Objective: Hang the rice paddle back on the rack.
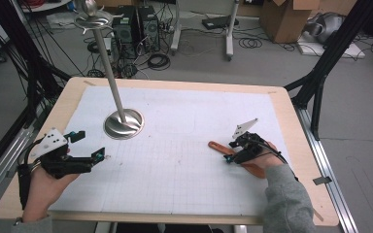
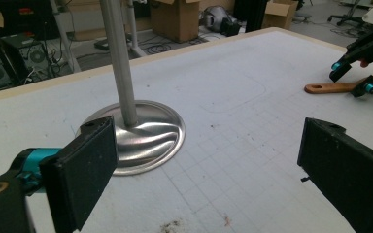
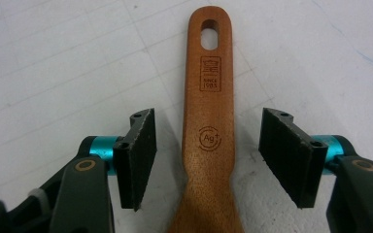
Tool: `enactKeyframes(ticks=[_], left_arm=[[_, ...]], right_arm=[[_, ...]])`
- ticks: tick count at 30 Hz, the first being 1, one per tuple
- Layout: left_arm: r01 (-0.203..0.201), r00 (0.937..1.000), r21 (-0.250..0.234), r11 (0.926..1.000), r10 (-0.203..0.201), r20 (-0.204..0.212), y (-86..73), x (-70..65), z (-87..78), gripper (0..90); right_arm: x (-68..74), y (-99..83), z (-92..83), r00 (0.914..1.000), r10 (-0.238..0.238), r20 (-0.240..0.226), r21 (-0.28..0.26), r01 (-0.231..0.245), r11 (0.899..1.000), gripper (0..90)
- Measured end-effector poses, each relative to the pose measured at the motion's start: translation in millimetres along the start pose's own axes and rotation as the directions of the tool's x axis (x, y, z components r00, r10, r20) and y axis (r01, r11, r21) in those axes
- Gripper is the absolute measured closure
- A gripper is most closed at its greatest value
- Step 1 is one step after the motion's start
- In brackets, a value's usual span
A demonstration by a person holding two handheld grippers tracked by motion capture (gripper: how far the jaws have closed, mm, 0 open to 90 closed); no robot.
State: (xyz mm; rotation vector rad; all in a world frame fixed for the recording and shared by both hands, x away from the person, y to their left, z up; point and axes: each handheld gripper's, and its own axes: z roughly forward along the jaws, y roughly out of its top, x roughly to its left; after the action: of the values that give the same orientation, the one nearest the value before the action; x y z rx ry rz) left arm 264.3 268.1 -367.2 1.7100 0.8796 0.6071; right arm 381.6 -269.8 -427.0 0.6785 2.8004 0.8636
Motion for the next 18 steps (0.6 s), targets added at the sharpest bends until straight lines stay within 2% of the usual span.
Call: enactKeyframes(ticks=[10, 13, 18], left_arm=[[-0.004, 1.0000, 0.005, 1.0000, 0.004, 0.001, -0.4, 0.7, 0.3, 7.8], [-0.002, 1.0000, 0.004, 1.0000, 0.002, -0.001, -0.8, 1.3, 0.0, 7.8], [-0.004, 1.0000, 0.005, 1.0000, 0.004, 0.000, -0.4, 0.6, 0.3, 7.8]], right_arm=[[1.8, 1.8, -1.1, 0.9999, -0.016, 0.004, 0.003, 0.016, 1.000, 53.2], [3.7, 3.0, -2.0, 0.9996, -0.025, 0.014, 0.008, 0.025, 1.000, 63.7], [4.1, 3.6, -2.4, 0.9997, -0.015, 0.017, 0.016, 0.015, 1.000, 64.4]])
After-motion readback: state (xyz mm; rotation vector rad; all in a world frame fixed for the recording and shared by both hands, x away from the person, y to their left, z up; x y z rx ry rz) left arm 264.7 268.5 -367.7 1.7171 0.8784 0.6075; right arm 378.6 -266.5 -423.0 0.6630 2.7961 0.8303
